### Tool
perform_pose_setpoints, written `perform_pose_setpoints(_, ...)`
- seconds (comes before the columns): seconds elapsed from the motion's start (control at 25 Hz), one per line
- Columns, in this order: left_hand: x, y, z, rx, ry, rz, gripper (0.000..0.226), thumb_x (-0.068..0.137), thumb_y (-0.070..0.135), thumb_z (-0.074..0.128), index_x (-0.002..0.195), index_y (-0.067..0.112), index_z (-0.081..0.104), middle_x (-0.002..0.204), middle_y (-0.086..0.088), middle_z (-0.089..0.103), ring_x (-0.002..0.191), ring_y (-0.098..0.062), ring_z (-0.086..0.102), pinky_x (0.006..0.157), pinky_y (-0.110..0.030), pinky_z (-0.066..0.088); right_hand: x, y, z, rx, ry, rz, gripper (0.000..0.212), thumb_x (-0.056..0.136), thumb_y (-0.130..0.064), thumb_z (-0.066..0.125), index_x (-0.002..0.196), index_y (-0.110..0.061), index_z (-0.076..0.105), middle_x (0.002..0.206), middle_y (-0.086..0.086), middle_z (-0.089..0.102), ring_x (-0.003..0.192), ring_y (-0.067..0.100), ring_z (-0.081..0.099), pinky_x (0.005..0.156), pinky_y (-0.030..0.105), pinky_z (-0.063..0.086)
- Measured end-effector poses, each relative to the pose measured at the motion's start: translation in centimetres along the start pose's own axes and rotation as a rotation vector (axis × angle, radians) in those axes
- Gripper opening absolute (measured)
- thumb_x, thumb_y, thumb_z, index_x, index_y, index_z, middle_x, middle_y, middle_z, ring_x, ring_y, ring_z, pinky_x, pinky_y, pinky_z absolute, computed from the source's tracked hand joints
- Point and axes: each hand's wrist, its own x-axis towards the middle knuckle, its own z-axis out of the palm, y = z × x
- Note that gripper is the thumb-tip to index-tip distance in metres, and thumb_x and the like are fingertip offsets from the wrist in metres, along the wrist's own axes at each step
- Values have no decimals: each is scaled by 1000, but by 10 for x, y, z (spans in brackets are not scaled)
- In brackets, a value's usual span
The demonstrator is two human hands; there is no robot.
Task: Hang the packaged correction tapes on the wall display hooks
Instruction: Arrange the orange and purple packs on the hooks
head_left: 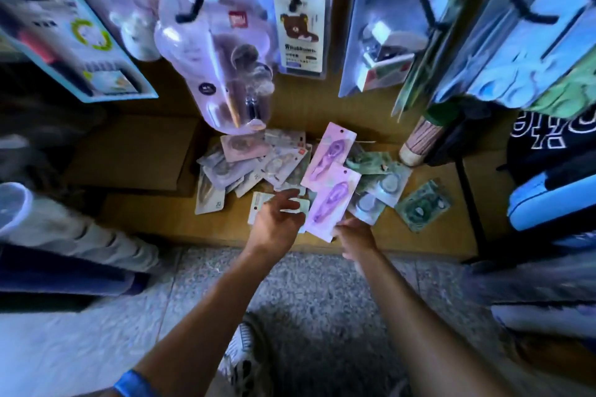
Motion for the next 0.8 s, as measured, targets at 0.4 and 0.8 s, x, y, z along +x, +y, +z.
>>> perform_pose_setpoints(0.4, 3, -9, 16, -34, 12, -20, 28, 87, -1, 65, 107, 18, 67, 86, -3, 68, 69, -11, 59, 60, -19, 46, 2, 10, 6, 795, 242, -37, 37, 83, 18, 52, 69, -13, 66, 55, -3, 63, 54, 16, 51, 50, 20, 36)
perform_pose_setpoints(0.8, -107, 94, 44, -105, -244, 173, 16, 95, 16, 63, 82, 22, 69, 68, 15, 69, 72, -1, 62, 67, -15, 49, -160, 19, -50, 1074, 310, -284, 33, 66, 3, 58, 92, -16, 60, 99, 20, 64, 86, 27, 56, 70, 33, 41)
